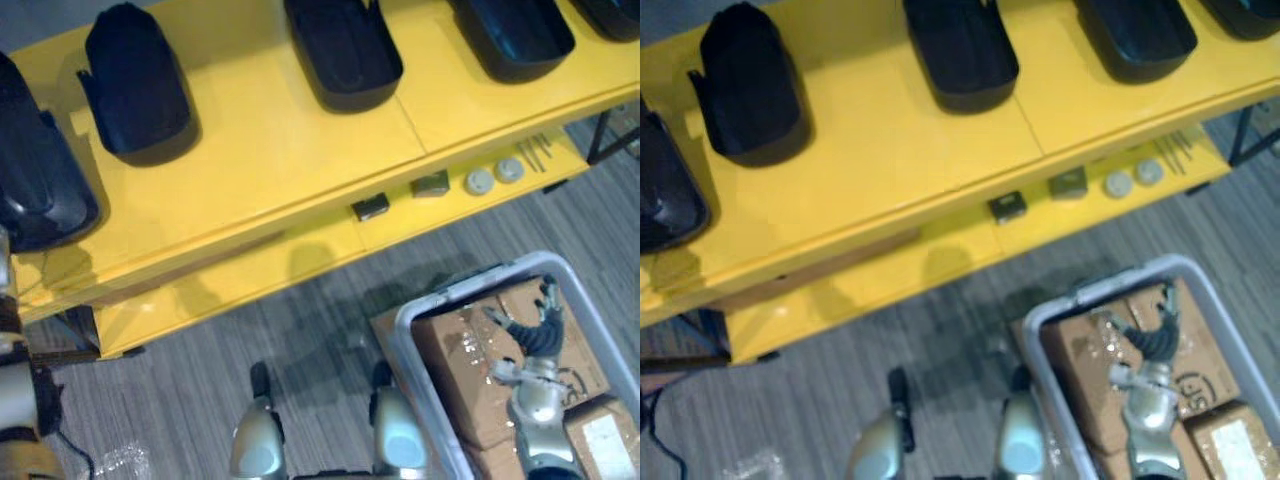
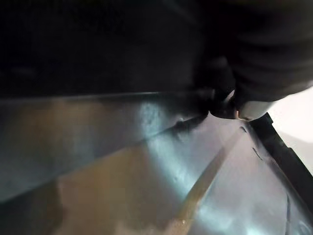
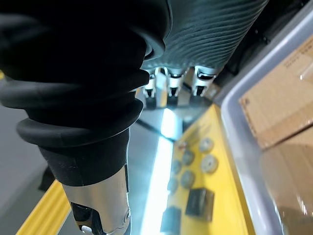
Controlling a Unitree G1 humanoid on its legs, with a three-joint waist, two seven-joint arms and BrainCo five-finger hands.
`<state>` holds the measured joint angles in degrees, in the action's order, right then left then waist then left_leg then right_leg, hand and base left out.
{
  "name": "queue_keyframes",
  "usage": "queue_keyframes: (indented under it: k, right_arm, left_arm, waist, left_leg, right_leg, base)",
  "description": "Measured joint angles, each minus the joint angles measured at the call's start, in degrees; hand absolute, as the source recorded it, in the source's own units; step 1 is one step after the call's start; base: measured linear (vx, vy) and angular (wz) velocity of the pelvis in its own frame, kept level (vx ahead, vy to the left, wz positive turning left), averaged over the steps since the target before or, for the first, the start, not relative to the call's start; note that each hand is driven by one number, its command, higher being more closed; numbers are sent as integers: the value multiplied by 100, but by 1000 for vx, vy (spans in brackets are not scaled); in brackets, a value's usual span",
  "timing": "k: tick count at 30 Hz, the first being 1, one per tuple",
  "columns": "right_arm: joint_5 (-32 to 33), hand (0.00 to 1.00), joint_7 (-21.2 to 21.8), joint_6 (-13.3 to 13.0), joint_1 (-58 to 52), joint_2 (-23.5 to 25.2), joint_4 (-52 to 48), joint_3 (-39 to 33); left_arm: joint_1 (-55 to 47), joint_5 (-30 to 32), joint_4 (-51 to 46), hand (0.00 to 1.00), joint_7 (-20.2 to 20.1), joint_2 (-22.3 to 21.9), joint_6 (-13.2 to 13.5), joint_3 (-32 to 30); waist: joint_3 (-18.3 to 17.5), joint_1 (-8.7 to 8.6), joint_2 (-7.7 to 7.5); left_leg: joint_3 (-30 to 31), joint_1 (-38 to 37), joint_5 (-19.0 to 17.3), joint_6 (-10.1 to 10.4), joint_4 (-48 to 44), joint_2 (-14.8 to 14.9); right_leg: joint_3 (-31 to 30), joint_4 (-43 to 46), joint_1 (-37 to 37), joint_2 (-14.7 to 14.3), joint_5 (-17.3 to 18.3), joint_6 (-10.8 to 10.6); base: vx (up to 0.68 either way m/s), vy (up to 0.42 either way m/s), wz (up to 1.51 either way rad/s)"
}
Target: Walk over and take plastic housings, then place them on the shelf
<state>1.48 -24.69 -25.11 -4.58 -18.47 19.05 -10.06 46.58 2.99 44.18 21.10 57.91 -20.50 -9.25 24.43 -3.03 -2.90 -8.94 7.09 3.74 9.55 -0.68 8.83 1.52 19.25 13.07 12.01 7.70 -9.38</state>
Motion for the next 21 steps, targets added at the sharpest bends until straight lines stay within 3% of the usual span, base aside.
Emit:
queue_keyframes:
  k: [8, 13, 16, 20, 21]
  right_arm:
    - [3, 0, -318, -64, 82, 31, 134, 87]
    - [1, 0, -427, -98, 33, 62, 252, 362]
    - [2, 0, -435, -96, 32, 92, 282, 516]
    - [98, 0, -436, -95, 28, 193, 351, 564]
    - [124, 0, -437, -95, 35, 194, 387, 564]
  left_arm:
    - [674, 491, 25, 100, -295, 325, -576, 452]
    - [893, 540, 35, 100, -578, 453, -667, 605]
    - [985, 896, 39, 100, -669, 514, -740, 612]
    - [1188, 938, 41, 100, -794, 789, -790, 794]
    - [1199, 939, 40, 0, -794, 789, -790, 794]
  waist:
    - [102, 62, -175]
    - [153, 70, -236]
    - [171, 97, -273]
    - [219, 202, -372]
    - [220, 212, -374]
  left_leg:
    - [-81, 227, -104, 26, -415, 142]
    - [1, 416, -160, 1, -601, 175]
    - [46, 521, -160, -2, -660, 182]
    - [79, 648, -186, -13, -794, 228]
    - [99, 659, -186, -13, -799, 232]
  right_leg:
    - [-43, -57, -27, -112, -65, 85]
    - [8, -134, -34, -134, -100, 60]
    - [46, -212, -39, -138, -157, 42]
    - [97, -330, -62, -175, -237, 54]
    - [121, -362, -88, -179, -249, 56]
  base:
    - [-6, -6, 2]
    - [-58, 3, 8]
    - [-28, 11, 7]
    - [-3, 3, 3]
    - [2, 4, 11]
